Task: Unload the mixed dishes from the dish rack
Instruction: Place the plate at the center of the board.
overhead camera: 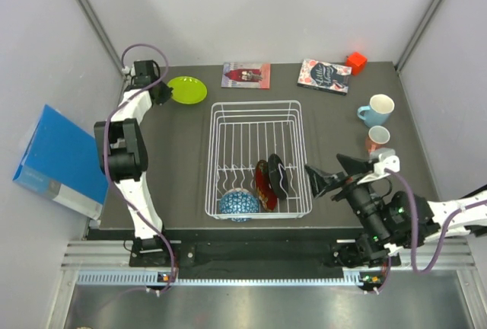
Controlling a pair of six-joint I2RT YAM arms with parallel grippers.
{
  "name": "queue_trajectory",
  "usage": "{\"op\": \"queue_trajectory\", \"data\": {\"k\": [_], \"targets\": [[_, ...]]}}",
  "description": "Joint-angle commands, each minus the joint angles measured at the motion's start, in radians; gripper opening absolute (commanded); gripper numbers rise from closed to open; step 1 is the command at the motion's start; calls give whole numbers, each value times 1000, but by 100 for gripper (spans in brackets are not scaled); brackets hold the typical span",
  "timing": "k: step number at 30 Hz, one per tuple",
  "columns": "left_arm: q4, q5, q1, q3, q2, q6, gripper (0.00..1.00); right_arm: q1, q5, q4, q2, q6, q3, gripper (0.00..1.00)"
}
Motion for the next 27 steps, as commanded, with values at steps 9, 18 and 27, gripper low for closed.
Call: {"op": "queue_trajectory", "data": {"k": [9,18,27], "targets": [[-39,40,6,159,185,28,5,-13,8,-31,9,37,65,100],[-70,84,26,105,124,45,31,-21,0,-36,34,46,70,100],[-46,90,29,-39,-171,4,40,-33,-21,-46,107,57,94,100]]}}
